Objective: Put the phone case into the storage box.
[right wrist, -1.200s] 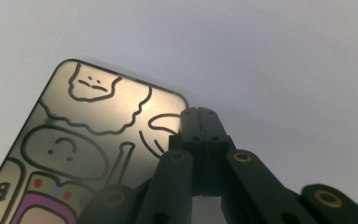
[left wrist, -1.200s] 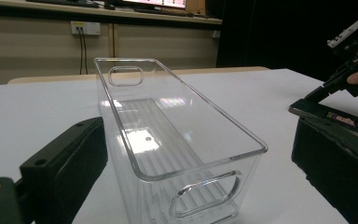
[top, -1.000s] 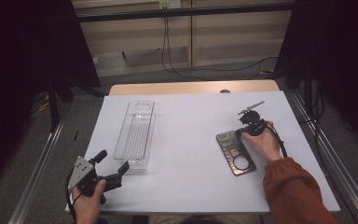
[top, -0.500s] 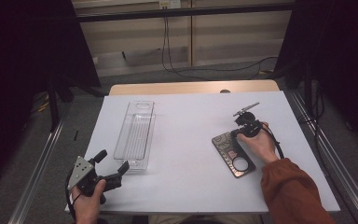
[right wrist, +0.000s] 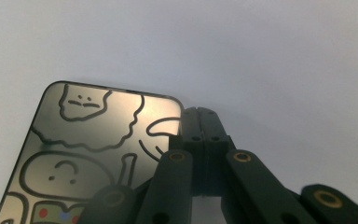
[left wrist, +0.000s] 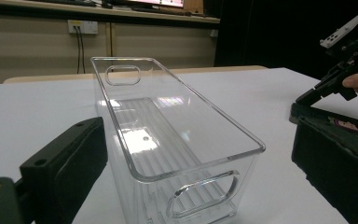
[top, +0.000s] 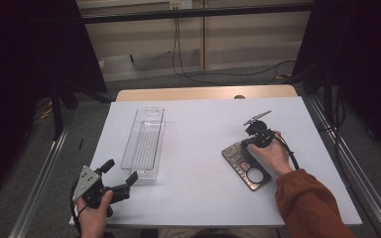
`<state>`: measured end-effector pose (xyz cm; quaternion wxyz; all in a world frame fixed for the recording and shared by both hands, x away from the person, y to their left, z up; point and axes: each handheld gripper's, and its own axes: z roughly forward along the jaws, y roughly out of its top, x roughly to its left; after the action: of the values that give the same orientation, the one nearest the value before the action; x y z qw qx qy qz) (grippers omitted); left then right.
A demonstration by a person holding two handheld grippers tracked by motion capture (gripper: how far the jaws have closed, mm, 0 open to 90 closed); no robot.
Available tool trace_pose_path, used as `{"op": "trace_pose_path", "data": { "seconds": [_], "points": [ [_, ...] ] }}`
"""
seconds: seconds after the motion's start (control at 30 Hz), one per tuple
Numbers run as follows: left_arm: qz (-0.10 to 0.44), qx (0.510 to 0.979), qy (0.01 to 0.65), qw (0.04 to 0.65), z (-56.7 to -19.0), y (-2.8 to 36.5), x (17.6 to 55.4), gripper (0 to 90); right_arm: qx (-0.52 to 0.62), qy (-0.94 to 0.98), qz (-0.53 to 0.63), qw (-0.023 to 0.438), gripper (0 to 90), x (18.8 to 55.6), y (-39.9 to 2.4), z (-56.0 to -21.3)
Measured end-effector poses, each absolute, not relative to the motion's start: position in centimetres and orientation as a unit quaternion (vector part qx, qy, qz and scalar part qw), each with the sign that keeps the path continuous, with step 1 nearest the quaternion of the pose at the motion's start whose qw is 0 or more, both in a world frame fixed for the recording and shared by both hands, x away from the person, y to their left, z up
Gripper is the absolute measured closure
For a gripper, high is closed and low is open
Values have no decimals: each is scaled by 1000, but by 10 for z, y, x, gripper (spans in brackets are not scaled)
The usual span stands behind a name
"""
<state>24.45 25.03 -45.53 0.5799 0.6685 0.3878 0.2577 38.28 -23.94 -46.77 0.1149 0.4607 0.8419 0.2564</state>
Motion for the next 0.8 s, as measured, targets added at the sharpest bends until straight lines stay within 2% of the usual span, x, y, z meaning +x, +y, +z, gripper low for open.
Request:
{"op": "trace_pose_path", "data": {
  "seconds": [0.3,0.8],
  "points": [
    [257,668,387,581,-455,250,244,36,455,844,263,109,900,381,-232,-468],
    [258,668,387,581,-455,249,244,36,437,850,284,71,900,377,-212,-469]
  ]
}}
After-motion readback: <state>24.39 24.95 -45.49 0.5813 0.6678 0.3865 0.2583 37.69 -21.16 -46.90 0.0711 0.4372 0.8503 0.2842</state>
